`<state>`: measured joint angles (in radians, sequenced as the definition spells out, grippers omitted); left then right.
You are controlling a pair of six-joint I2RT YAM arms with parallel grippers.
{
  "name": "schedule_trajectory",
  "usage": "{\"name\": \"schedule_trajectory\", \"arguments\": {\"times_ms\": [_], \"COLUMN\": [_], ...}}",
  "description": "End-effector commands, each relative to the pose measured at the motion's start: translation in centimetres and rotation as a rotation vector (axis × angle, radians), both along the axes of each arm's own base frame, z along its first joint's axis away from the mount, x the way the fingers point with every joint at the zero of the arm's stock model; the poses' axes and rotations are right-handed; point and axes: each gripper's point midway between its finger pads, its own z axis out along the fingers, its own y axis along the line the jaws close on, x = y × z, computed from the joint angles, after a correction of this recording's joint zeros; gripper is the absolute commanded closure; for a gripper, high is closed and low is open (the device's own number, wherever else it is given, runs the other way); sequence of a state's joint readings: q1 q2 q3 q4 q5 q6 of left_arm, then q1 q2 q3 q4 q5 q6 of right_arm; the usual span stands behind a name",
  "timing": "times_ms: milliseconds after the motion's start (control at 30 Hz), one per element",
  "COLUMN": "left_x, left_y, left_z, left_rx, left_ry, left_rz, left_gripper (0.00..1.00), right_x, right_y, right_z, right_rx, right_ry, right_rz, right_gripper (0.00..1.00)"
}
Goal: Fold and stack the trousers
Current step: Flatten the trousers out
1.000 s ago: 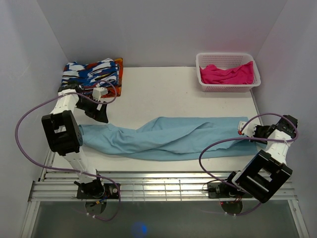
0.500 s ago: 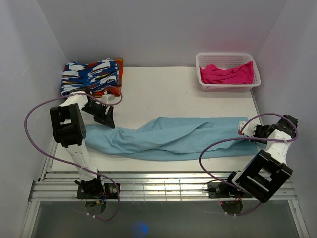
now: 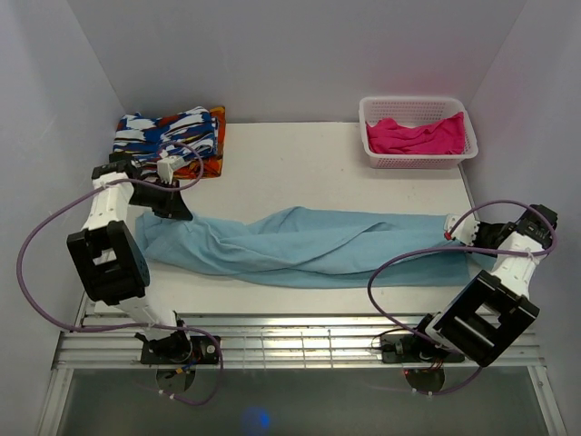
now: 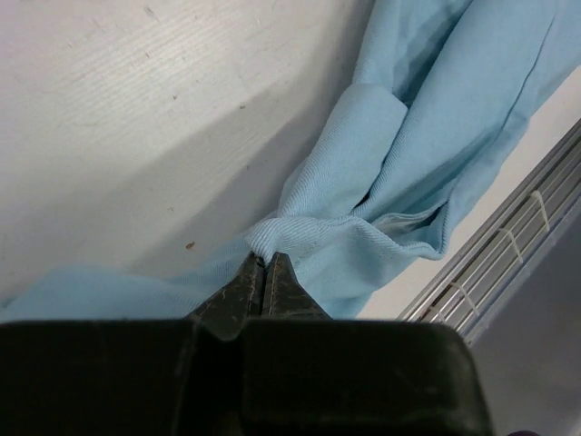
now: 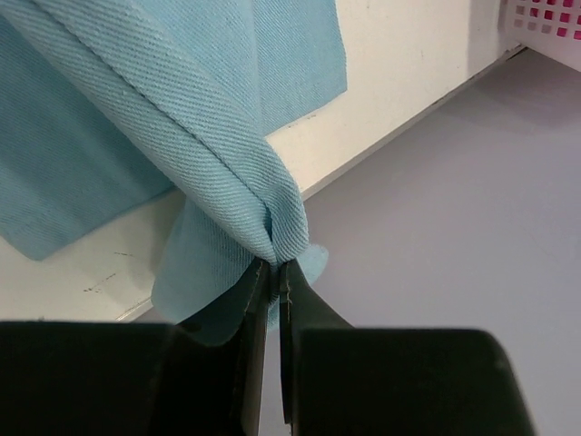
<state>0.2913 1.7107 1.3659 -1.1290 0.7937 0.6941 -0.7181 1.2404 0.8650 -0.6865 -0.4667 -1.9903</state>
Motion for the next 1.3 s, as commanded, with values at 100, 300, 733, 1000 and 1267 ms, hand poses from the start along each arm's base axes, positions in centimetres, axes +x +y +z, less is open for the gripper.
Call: {"name": "schedule_trajectory", "arguments": {"times_ms": [100,300,733,1000,1267], "left_x": [2.8,7.2,3.2,-2.9,-0.9], "left_y": [3.3,7.2,5.7,3.4,3.5], "left_z": [8.9,13.2,1.6,-2.8,1.3], "left_rx": [-0.028,-0.001,-0.069,-0.057,-0.068], "left_ry": [-0.298,-0.456,-0.128,0.023,-0.105], "left_rz": [0.151,0.271,0.269,0.203,0.174], "left_gripper": [1.00,1.00,1.00,1.00,0.53], "right_x": [2.7,5.0,3.3,3.8,4.6], "right_y": [-2.8,-3.4,0.6,3.9,4.0], "right_z": [5.6,8.1,2.6,-0.9,-1.4], "right_rx": [-0.080,-0.115,-0.103,-0.071,-0.059], "right_ry": [-0.144,-0.248,-0.164,-0.096,-0.063], "right_rz": [0.020,0.068,0.194,0.256,0.228], "right_gripper": [0.92,0.92,0.92,0.92,0.92]}}
